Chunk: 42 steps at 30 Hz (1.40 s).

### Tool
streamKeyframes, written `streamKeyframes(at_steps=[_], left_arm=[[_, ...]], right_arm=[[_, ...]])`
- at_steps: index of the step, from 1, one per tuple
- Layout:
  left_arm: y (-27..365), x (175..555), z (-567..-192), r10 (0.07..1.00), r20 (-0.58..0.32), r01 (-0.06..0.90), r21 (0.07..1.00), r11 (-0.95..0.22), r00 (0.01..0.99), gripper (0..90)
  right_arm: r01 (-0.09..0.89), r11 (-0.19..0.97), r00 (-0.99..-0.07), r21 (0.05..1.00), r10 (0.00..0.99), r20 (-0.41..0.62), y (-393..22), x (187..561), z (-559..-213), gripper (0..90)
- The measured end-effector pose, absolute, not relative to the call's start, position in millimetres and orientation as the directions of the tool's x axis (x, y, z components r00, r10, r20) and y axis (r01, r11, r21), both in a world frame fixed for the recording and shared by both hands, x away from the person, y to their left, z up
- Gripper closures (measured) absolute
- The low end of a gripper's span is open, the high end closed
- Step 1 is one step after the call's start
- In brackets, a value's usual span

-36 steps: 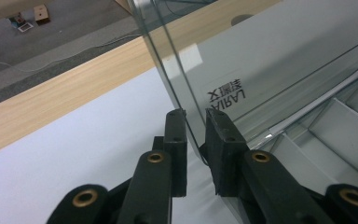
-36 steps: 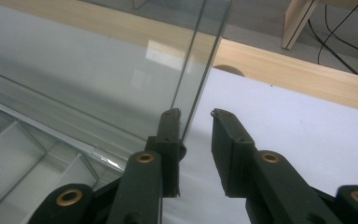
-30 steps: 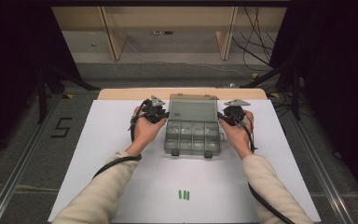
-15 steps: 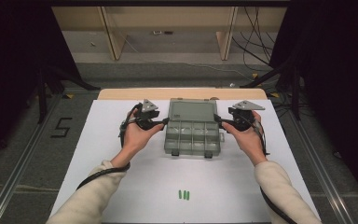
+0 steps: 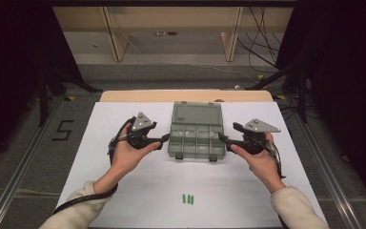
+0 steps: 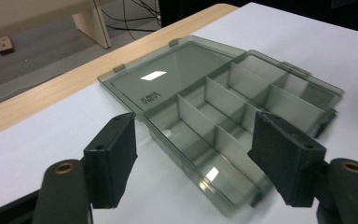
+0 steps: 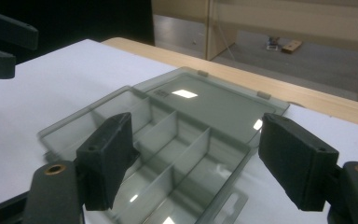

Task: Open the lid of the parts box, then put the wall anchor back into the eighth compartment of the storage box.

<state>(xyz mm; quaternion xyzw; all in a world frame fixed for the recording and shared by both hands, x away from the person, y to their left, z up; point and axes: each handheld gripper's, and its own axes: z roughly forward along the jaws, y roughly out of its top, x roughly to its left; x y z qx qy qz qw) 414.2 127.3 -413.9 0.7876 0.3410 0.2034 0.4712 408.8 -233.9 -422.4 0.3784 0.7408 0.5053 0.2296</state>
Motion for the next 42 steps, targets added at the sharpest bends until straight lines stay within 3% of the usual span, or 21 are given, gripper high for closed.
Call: streamKeyframes(at_steps=[7, 11, 19, 25, 34, 42], left_arm=[[137.2, 383.8, -418.3, 0.707, -0.005, 0.322, 0.892, -0.316, 0.708, 30.6], [142.1, 365.0, -419.0, 0.686, 0.064, 0.255, 0.900, -0.353, 0.725, 30.5], [156.3, 336.3, -423.2, 0.693, 0.034, 0.271, 0.906, -0.325, 0.720, 30.6], [166.1, 335.8, -426.8, 0.705, 0.028, 0.275, 0.909, -0.313, 0.708, 31.3], [168.6, 338.5, -430.2, 0.720, 0.018, 0.295, 0.905, -0.307, 0.694, 31.9], [169.0, 337.9, -428.1, 0.718, 0.031, 0.282, 0.907, -0.312, 0.695, 31.9]], right_arm=[[0.309, 0.199, -0.626, 0.930, 0.779, 0.041, -239.6, 374.7, -422.0, 28.4], [0.299, 0.195, -0.638, 0.934, 0.769, 0.043, -241.1, 355.4, -423.1, 28.4], [0.291, 0.203, -0.677, 0.935, 0.734, 0.051, -243.6, 329.7, -424.7, 28.3], [0.250, 0.217, -0.685, 0.944, 0.728, 0.014, -246.7, 320.4, -423.0, 27.4], [0.298, 0.219, -0.681, 0.929, 0.731, 0.046, -252.0, 322.7, -425.1, 27.6], [0.271, 0.180, -0.686, 0.946, 0.725, 0.059, -250.6, 322.0, -423.7, 26.7]])
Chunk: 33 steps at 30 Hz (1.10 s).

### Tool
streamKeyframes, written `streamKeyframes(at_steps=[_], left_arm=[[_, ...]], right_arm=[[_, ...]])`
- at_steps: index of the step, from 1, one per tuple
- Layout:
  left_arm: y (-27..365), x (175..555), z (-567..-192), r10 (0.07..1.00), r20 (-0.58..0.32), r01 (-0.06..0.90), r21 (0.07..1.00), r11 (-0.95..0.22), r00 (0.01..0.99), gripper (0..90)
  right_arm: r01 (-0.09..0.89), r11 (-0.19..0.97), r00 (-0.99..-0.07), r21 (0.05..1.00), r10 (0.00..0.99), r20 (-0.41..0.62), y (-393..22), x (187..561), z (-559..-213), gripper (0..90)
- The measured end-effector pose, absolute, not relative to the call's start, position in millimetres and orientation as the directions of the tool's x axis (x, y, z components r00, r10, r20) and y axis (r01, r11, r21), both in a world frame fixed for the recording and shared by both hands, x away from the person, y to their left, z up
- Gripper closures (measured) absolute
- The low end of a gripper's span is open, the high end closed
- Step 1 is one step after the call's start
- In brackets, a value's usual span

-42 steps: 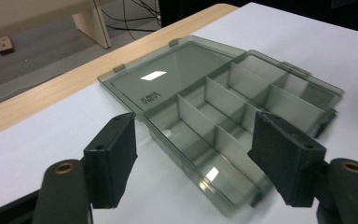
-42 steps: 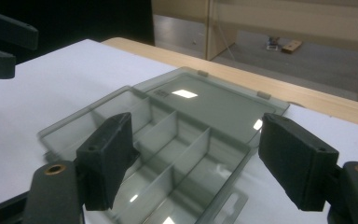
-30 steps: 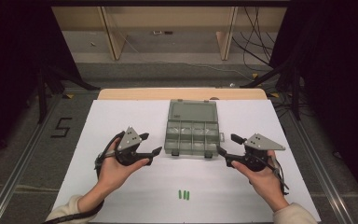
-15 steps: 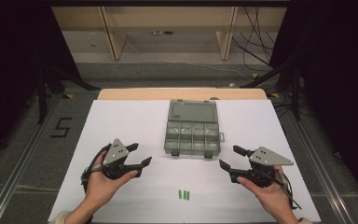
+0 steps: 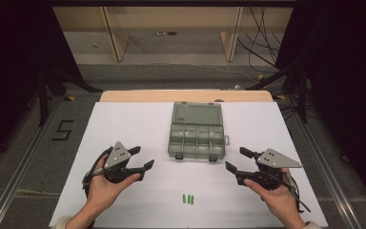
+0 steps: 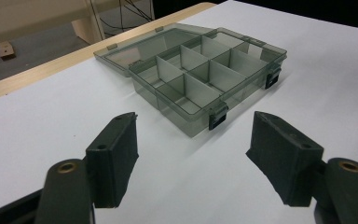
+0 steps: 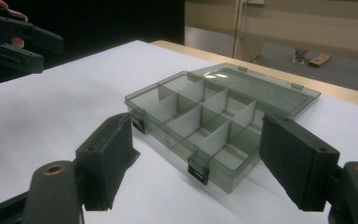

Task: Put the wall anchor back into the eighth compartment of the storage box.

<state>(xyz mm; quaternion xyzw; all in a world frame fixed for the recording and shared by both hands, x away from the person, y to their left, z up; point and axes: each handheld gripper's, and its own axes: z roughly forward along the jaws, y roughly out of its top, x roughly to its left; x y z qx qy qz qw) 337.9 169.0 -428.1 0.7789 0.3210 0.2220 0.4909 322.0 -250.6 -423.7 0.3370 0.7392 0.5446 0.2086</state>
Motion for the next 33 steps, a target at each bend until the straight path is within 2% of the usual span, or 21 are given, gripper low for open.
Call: streamKeyframes(at_steps=[1, 6, 8, 13, 16, 17, 22, 26, 27, 31, 33], left_arm=[[167.7, 337.5, -428.7, 0.722, 0.012, 0.296, 0.907, -0.299, 0.692, 31.9], [164.1, 339.4, -429.2, 0.712, 0.027, 0.289, 0.903, -0.319, 0.702, 32.2], [163.1, 338.1, -429.5, 0.711, 0.026, 0.291, 0.901, -0.321, 0.703, 32.4], [162.6, 337.1, -428.3, 0.714, 0.038, 0.288, 0.899, -0.329, 0.699, 33.2], [160.9, 336.0, -428.7, 0.711, 0.034, 0.291, 0.898, -0.331, 0.702, 33.5], [160.1, 336.2, -429.6, 0.711, 0.022, 0.299, 0.898, -0.324, 0.703, 33.6], [157.1, 338.4, -431.4, 0.703, 0.033, 0.296, 0.892, -0.342, 0.710, 34.0], [154.0, 338.7, -433.3, 0.701, 0.034, 0.303, 0.886, -0.351, 0.713, 34.2], [151.8, 336.8, -434.9, 0.706, -0.001, 0.332, 0.882, -0.333, 0.709, 34.2], [151.3, 336.6, -434.6, 0.699, 0.021, 0.318, 0.881, -0.351, 0.715, 34.2], [151.5, 336.6, -434.9, 0.700, 0.021, 0.320, 0.879, -0.352, 0.714, 34.3]], right_arm=[[0.273, 0.180, -0.685, 0.945, 0.726, 0.060, -250.7, 321.9, -423.9, 26.6], [0.260, 0.194, -0.676, 0.946, 0.737, 0.035, -253.7, 321.8, -424.5, 26.6], [0.286, 0.180, -0.677, 0.941, 0.733, 0.066, -253.2, 320.4, -425.1, 26.6], [0.302, 0.228, -0.672, 0.926, 0.740, 0.037, -252.7, 317.0, -422.0, 26.6], [0.263, 0.211, -0.675, 0.941, 0.738, 0.023, -250.7, 318.3, -424.2, 26.6], [0.290, 0.204, -0.674, 0.935, 0.737, 0.048, -250.2, 317.2, -424.1, 26.7], [0.301, 0.224, -0.669, 0.927, 0.742, 0.038, -252.4, 317.6, -424.7, 26.9], [0.324, 0.221, -0.667, 0.920, 0.743, 0.056, -250.5, 317.2, -425.6, 28.5], [0.311, 0.232, -0.670, 0.922, 0.742, 0.039, -249.8, 318.2, -426.4, 29.2], [0.333, 0.241, -0.684, 0.911, 0.728, 0.057, -241.1, 318.3, -428.7, 32.4], [0.375, 0.269, -0.696, 0.887, 0.713, 0.078, -233.7, 317.2, -428.6, 35.9]])
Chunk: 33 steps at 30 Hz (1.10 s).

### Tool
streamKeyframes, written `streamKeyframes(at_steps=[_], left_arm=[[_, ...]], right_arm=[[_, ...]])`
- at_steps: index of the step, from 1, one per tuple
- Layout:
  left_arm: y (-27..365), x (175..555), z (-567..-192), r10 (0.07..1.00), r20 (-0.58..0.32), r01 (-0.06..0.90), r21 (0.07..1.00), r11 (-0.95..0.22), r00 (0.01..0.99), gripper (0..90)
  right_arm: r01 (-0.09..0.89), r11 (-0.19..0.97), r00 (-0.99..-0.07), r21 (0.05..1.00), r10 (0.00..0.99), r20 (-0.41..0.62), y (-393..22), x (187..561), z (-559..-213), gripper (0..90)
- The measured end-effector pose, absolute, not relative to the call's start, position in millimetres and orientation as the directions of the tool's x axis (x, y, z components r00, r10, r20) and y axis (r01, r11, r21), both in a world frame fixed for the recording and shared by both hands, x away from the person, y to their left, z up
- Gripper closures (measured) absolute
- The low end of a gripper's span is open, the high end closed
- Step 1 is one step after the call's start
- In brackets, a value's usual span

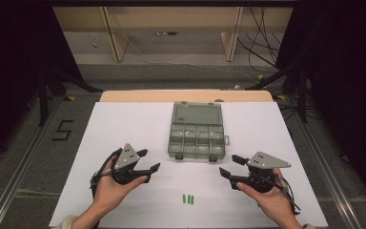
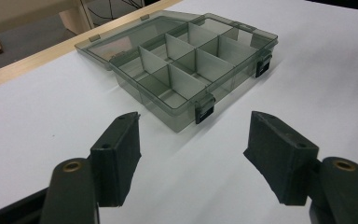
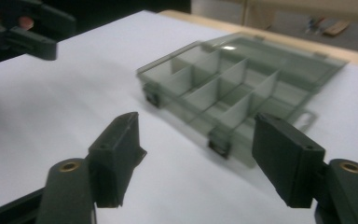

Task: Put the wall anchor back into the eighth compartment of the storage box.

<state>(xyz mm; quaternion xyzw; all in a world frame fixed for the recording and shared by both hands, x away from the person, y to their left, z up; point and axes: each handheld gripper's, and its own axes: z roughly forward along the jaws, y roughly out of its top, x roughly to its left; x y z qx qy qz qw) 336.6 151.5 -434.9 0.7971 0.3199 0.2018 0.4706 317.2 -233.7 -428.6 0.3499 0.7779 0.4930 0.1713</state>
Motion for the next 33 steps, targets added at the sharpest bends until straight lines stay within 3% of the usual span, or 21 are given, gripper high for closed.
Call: streamKeyframes(at_steps=[18, 24, 33], left_arm=[[146.1, 333.6, -437.9, 0.695, 0.002, 0.336, 0.874, -0.350, 0.719, 34.9], [147.0, 334.7, -437.9, 0.690, 0.020, 0.325, 0.872, -0.366, 0.724, 35.0], [147.7, 335.0, -438.2, 0.688, 0.012, 0.329, 0.872, -0.361, 0.725, 35.0]], right_arm=[[0.474, 0.371, -0.756, 0.798, 0.636, 0.154, -188.5, 316.1, -436.3, 51.9], [0.568, 0.453, -0.752, 0.687, 0.624, 0.210, -162.4, 315.5, -447.8, 59.5], [0.640, 0.524, -0.731, 0.562, 0.639, 0.237, -133.6, 318.2, -463.2, 60.6]])
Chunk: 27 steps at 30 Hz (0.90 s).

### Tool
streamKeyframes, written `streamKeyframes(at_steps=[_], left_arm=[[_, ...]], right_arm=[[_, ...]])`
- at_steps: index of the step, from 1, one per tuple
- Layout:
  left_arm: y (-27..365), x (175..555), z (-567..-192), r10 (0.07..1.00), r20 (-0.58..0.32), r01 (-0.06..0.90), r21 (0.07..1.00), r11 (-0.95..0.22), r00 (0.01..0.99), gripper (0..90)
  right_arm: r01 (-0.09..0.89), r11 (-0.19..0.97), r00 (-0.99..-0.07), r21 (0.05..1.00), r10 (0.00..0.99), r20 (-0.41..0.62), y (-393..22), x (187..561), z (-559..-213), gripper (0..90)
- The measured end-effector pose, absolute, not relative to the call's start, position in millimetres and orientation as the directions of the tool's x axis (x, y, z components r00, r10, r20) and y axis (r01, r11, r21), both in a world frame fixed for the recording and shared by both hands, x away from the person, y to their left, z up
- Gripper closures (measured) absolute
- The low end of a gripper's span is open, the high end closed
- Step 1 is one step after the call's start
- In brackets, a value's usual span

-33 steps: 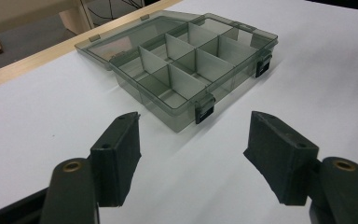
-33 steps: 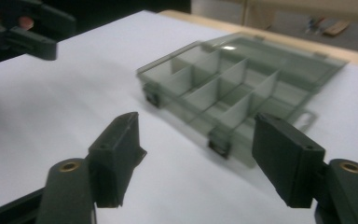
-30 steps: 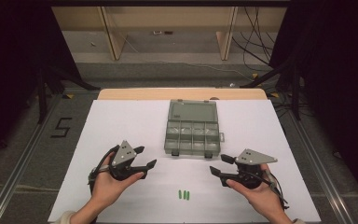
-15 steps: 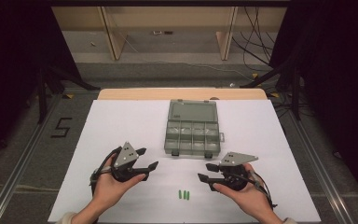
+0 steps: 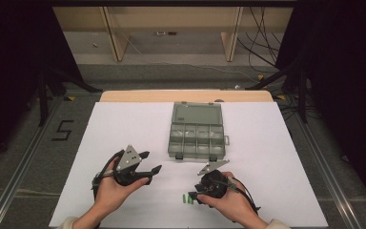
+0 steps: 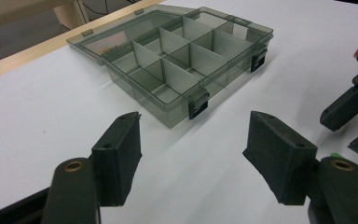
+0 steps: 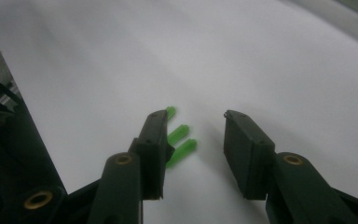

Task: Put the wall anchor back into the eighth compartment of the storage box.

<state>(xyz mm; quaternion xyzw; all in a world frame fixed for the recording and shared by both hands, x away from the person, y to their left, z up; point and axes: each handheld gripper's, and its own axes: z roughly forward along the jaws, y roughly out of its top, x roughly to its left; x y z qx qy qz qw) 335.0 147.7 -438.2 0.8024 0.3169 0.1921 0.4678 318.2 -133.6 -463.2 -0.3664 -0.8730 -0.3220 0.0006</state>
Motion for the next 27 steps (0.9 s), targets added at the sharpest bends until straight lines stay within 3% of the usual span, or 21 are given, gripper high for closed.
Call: streamKeyframes(at_steps=[27], left_arm=[[148.2, 336.0, -438.4, 0.689, 0.021, 0.325, 0.871, -0.368, 0.724, 35.1]], right_arm=[[0.571, 0.664, -0.785, 0.483, 0.613, 0.085, -120.5, 313.8, -469.1, 66.2]])
